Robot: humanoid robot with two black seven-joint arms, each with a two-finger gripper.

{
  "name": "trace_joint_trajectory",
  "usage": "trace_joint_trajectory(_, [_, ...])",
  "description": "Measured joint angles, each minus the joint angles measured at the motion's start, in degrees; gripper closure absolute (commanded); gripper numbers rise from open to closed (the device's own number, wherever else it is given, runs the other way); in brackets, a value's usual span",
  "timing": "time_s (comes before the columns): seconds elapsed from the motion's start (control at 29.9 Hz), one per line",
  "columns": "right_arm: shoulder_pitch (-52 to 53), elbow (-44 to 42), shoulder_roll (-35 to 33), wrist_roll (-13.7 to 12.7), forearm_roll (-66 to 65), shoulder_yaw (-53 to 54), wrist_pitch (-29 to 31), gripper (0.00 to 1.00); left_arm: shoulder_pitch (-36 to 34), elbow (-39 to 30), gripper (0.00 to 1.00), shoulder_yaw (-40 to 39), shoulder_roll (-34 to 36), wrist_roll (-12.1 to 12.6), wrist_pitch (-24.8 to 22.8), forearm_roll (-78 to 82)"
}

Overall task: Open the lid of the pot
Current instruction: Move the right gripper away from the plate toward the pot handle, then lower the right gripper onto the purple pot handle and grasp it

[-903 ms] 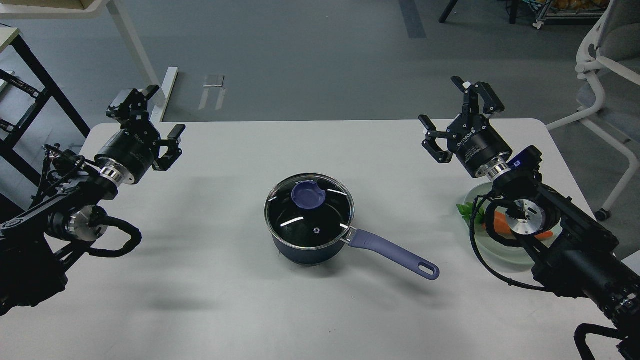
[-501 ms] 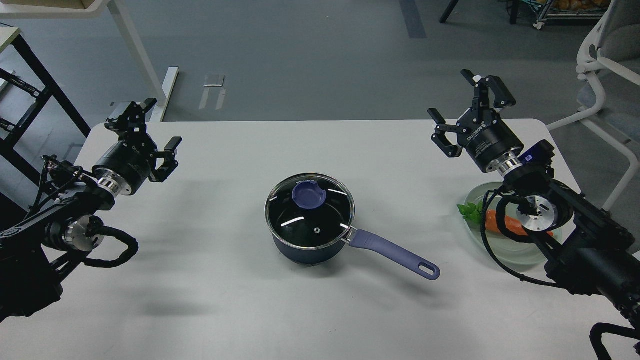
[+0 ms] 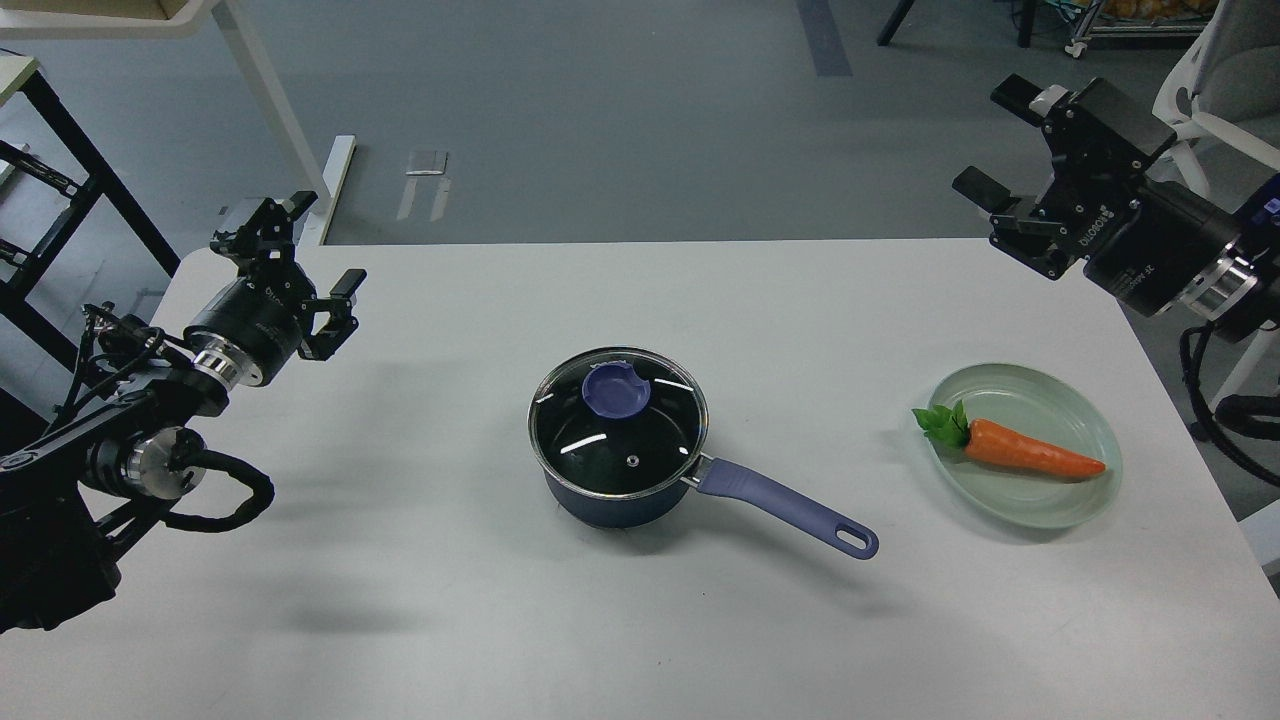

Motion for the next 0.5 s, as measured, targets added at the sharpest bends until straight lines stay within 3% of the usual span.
trace_joint_trajectory(0.23, [0.6, 11.1, -4.7, 1.2, -23.8, -1.0, 1.3, 0.00, -0.4, -0.5, 0.00, 0.0, -0.1, 0.0, 0.1, 0.0])
trace_joint_trajectory(0.5, [7.5, 14.0, -5.4, 5.9, -48.1, -13.9, 3.1, 0.00, -0.5, -0.8, 0.00, 0.0, -0.2, 0.1, 0.2, 0.0])
